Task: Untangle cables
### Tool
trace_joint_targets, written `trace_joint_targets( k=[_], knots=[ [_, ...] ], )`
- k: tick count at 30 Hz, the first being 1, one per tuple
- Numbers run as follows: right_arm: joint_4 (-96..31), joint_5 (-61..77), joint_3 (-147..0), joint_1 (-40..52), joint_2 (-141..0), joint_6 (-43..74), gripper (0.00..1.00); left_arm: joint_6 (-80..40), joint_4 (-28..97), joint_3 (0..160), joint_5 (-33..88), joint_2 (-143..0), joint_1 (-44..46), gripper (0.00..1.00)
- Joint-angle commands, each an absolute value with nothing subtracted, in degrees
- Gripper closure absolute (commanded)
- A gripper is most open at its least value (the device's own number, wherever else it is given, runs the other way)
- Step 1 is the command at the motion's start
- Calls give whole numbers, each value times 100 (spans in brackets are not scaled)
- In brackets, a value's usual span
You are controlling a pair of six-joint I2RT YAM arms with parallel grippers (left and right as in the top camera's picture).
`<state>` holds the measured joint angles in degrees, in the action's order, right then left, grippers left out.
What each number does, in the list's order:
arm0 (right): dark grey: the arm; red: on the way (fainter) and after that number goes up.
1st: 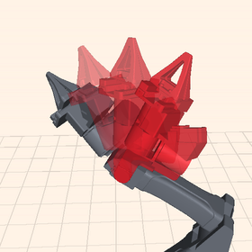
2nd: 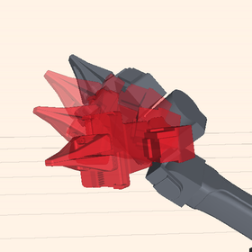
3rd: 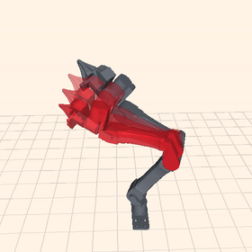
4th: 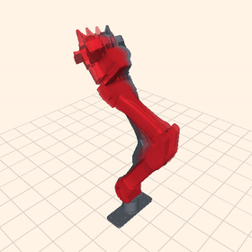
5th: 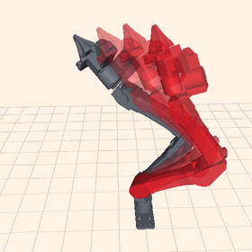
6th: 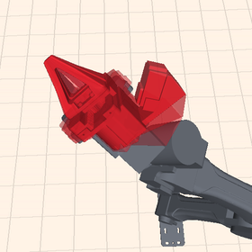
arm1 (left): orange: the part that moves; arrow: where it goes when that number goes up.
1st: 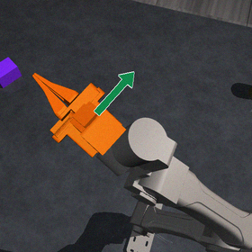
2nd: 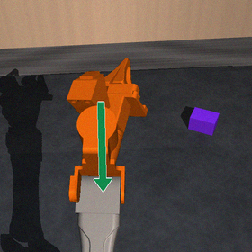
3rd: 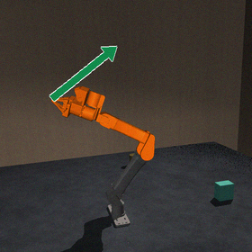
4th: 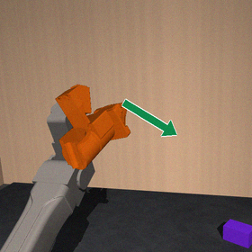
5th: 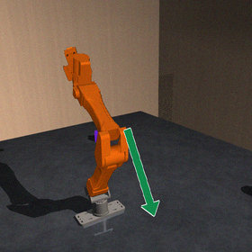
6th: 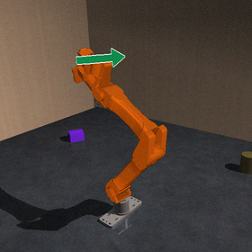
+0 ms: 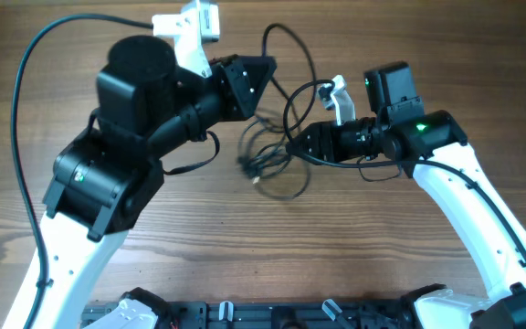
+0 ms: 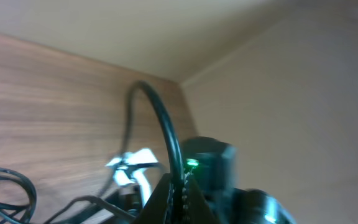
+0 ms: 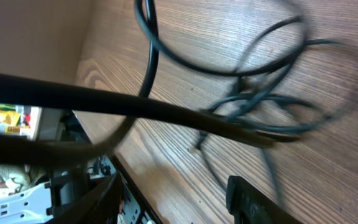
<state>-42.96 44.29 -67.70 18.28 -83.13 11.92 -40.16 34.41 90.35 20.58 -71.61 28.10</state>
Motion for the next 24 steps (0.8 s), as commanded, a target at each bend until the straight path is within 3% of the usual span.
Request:
trace_joint_targets(
  k=[1, 8, 11, 14, 16, 21, 24],
  knots=[
    [-4143, 4600, -6812, 1841, -8302, 1063, 45, -4235, 3308, 9120, 2853, -6963, 2790, 96],
    [-3800, 3778, -6814, 1841, -8302, 1588, 46, -4222, 4206, 9120, 2832, -6976, 2788, 96],
    [-3968, 2379, -6814, 1835, -8302, 2418, 35, -4224, 4456, 9120, 2834, -6973, 2790, 96],
    [-3957, 2141, -6814, 1835, -8302, 2377, 21, -4222, 4469, 9120, 3135, -6938, 2788, 96],
    [-3944, 2152, -6814, 1835, -8302, 2383, 21, -4224, 4469, 9120, 3269, -6930, 2790, 96],
    [-3533, 2818, -6814, 1835, -8302, 2392, 57, -4217, 4899, 9120, 3404, -6932, 2790, 96],
    [-3240, 3144, -6816, 1835, -8302, 2401, 84, -3760, 5393, 9120, 3404, -6932, 2790, 96]
  ],
)
